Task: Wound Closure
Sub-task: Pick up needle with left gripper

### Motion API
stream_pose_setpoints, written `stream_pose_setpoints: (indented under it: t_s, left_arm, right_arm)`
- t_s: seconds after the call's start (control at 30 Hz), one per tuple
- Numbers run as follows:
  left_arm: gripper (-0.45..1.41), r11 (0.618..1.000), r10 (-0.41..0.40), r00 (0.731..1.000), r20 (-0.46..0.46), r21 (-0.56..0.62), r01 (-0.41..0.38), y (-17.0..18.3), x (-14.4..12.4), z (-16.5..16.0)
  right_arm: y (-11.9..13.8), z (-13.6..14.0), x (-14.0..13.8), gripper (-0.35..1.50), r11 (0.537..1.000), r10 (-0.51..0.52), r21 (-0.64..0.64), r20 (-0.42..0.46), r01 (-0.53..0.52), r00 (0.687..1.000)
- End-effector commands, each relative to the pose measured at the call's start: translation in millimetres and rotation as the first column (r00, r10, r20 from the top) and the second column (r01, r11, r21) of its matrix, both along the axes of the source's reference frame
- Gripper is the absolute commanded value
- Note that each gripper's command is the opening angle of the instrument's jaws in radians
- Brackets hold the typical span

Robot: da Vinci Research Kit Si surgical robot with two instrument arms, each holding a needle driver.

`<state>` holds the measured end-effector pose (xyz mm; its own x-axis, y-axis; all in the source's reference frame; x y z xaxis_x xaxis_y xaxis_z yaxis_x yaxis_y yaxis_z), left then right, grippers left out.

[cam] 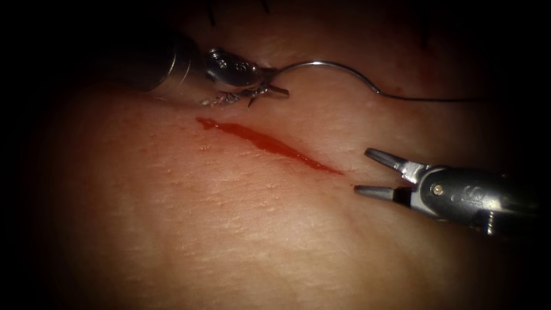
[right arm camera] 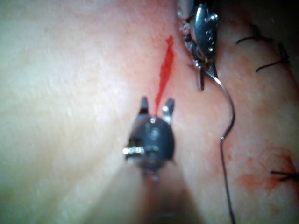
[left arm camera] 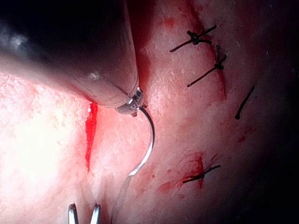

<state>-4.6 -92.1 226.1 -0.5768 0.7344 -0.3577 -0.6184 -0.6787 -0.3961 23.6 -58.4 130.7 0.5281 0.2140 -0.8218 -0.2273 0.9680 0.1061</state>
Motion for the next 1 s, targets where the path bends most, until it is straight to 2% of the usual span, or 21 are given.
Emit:
stream_pose_setpoints:
  t_s: [0.03, 0.07, 0.2, 0.3, 0.33, 0.37, 0.47, 0.53, 0.67, 0.83, 0.9, 0.93, 1.0]
  left_arm:
    - [-0.32, 1.0, 0.009, 1.0, 0.009, 0.008, -0.009, -0.4, -0.2, 0.2]
    - [-0.44, 1.0, 0.011, 1.0, 0.012, 0.011, -0.011, -0.4, -0.1, 0.1]
    - [-0.45, 1.0, 0.007, 1.0, 0.024, 0.025, -0.008, 0.0, -0.1, -0.7]
    - [-0.45, 0.99, -0.113, 0.986, 0.12, 0.1, 0.102, 0.2, -0.2, -1.8]
    - [-0.45, 0.987, -0.131, 0.982, 0.138, 0.111, 0.116, 0.1, -0.2, -2.0]
    - [-0.45, 0.976, -0.19, 0.961, 0.199, 0.146, 0.163, 0.1, -0.3, -2.4]
    - [-0.45, 0.95, -0.293, 0.912, 0.288, 0.191, 0.245, -0.1, -0.3, -3.0]
    - [-0.45, 0.937, -0.335, 0.88, 0.337, 0.216, 0.274, -0.2, -0.4, -3.3]
    - [-0.45, 0.894, -0.434, 0.786, 0.441, 0.317, 0.316, -0.8, -0.5, -3.9]
    - [-0.45, 0.864, -0.489, 0.709, 0.509, 0.392, 0.315, -1.3, -0.5, -4.7]
    - [-0.45, 0.85, -0.516, 0.668, 0.536, 0.418, 0.321, -1.6, -0.6, -5.2]
    - [-0.45, 0.85, -0.52, 0.648, 0.557, 0.415, 0.325, -1.7, -0.6, -5.7]
    - [-0.45, 0.848, -0.525, 0.629, 0.573, 0.413, 0.332, -1.9, -0.6, -6.2]
  right_arm:
    - [-0.2, 0.6, 0.7, 0.34, 1.0, -0.001, 0.0, -0.002, 0.001, 1.0]
    - [-0.2, 0.6, 0.7, 0.34, 1.0, -0.001, 0.0, -0.002, 0.001, 1.0]
    - [-0.2, 0.6, 0.8, 0.34, 1.0, 0.001, 0.001, -0.001, -0.001, 1.0]
    - [-0.3, 0.4, 1.2, 0.34, 1.0, 0.002, 0.001, 0.0, -0.002, 1.0]
    - [-0.3, 0.4, 1.3, 0.34, 1.0, 0.003, 0.001, 0.0, -0.003, 1.0]
    - [-0.4, 0.3, 1.5, 0.34, 1.0, 0.004, 0.001, 0.0, -0.004, 1.0]
    - [-0.5, 0.2, 1.8, 0.34, 1.0, 0.006, 0.001, 0.002, -0.007, 1.0]
    - [-0.5, 0.2, 2.0, 0.34, 1.0, 0.006, 0.002, 0.005, -0.006, 1.0]
    - [-0.4, 0.2, 2.0, 0.34, 1.0, 0.018, -0.003, -0.003, -0.018, 1.0]
    - [-0.3, 0.3, 1.9, 0.34, 0.998, 0.063, -0.012, 0.002, -0.063, 0.998]
    - [-0.2, 0.4, 1.7, 0.37, 0.995, 0.1, -0.005, -0.006, -0.1, 0.995]
    - [0.0, 0.3, 1.6, 0.48, 0.99, 0.142, 0.018, -0.03, -0.142, 0.989]
    - [0.4, 0.2, 1.3, 0.54, 0.978, 0.202, 0.06, -0.069, -0.198, 0.977]
